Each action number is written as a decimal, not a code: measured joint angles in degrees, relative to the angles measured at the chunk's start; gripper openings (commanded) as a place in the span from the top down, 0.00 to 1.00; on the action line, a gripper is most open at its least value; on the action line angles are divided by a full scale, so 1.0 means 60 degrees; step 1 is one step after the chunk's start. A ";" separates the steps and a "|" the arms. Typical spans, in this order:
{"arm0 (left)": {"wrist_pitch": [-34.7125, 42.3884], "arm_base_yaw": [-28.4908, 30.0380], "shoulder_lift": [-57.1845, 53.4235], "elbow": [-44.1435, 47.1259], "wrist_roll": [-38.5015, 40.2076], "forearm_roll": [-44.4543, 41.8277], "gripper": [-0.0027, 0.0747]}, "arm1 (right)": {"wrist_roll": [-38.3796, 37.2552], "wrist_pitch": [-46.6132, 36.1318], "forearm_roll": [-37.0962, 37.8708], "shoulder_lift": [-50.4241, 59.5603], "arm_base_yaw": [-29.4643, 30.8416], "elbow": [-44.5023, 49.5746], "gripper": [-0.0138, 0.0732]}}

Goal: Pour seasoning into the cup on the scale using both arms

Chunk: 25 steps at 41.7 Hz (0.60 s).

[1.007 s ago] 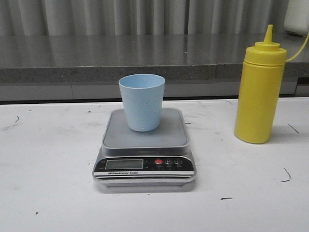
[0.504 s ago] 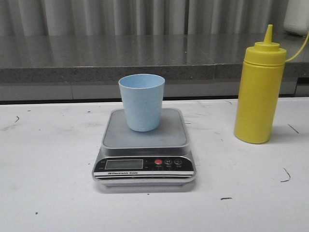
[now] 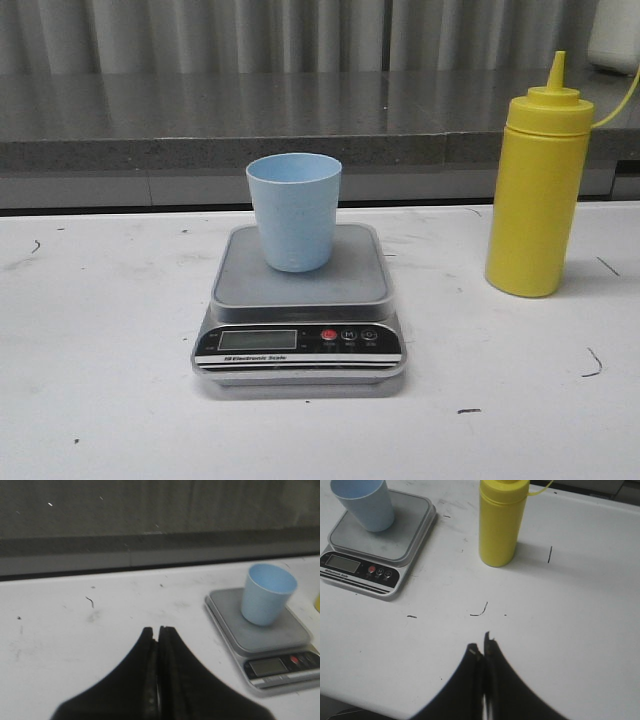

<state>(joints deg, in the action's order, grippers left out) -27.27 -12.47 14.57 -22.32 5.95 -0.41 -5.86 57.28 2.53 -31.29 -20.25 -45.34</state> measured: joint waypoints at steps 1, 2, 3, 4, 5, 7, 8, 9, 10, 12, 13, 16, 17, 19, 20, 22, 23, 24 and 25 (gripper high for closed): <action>0.0299 0.0155 -0.0213 0.0280 0.0000 0.0000 0.99 | 0.0000 0.0000 0.0000 0.0000 0.0000 0.0000 0.92; 0.0686 0.0353 -0.0490 0.0655 0.0000 0.0000 0.99 | 0.0000 0.0000 0.0000 0.0000 0.0000 0.0000 0.92; 0.0969 0.0500 -0.0690 0.0933 0.0000 0.0000 0.99 | 0.0000 0.0000 0.0000 0.0000 0.0000 0.0000 0.92; 0.1349 0.0683 -0.0942 0.1300 0.0000 0.0000 0.99 | 0.0000 0.0000 0.0000 0.0000 0.0000 0.0000 0.92; 0.1711 0.0808 -0.1122 0.1571 0.0000 0.0000 0.99 | 0.0000 0.0000 0.0000 0.0000 0.0000 0.0000 0.92; 0.2360 0.1065 -0.1494 0.2173 0.0000 0.0000 0.99 | 0.0000 0.0000 0.0000 0.0000 0.0000 0.0000 0.92; 0.2610 0.1159 -0.1629 0.2414 0.0000 0.0000 0.99 | 0.0000 0.0000 0.0000 0.0000 0.0000 0.0000 0.92; 0.2936 0.1290 -0.1829 0.2791 0.0000 0.0000 0.99 | 0.0000 0.0000 0.0000 0.0000 0.0000 0.0000 0.92; 0.3156 0.1358 -0.1929 0.2999 0.0000 0.0000 0.99 | 0.0000 0.0000 0.0000 0.0000 0.0000 0.0000 0.92; 0.3590 0.1486 -0.2113 0.3428 0.0000 0.0000 0.99 | 0.0000 0.0000 0.0000 0.0000 0.0000 0.0000 0.92; 0.3799 0.1518 -0.2175 0.3593 0.0000 0.0000 0.99 | 0.0000 0.0000 0.0000 0.0000 0.0000 0.0000 0.92; 0.4053 0.1660 -0.2350 0.3777 0.0000 0.0000 0.99 | 0.0000 0.0000 0.0000 0.0000 0.0000 0.0000 0.92; 0.4181 0.1682 -0.2428 0.3758 0.0000 0.0000 0.99 | 0.0000 0.0000 0.0000 0.0000 0.0000 0.0000 0.92; 0.4261 0.1702 -0.2481 0.3758 0.0000 0.0000 0.99 | 0.0000 0.0000 0.0000 0.0000 0.0000 0.0000 0.92; 0.4234 0.1702 -0.2481 0.3758 0.0000 0.0000 0.99 | 0.0000 0.0000 0.0000 0.0000 0.0000 0.0000 0.92; 0.4233 0.1758 -0.2481 0.3758 0.0000 0.0000 0.99 | 0.0000 0.0000 0.0000 0.0000 0.0000 0.0000 0.92; 0.4218 0.1771 -0.2481 0.3758 0.0000 0.0000 0.99 | 0.0000 0.0000 0.0000 0.0000 0.0000 0.0000 0.92; 0.4212 0.1792 -0.2481 0.3758 0.0000 0.0000 0.99 | 0.0000 0.0000 0.0000 0.0000 0.0000 0.0000 0.92; 0.4212 0.1831 -0.2481 0.3758 0.0000 0.0000 0.99 | 0.0000 0.0000 0.0000 0.0000 0.0000 0.0000 0.92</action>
<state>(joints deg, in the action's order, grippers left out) -1.99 -1.48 -0.32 0.23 5.95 -0.41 -5.86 57.28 2.53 -31.29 -20.25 -45.34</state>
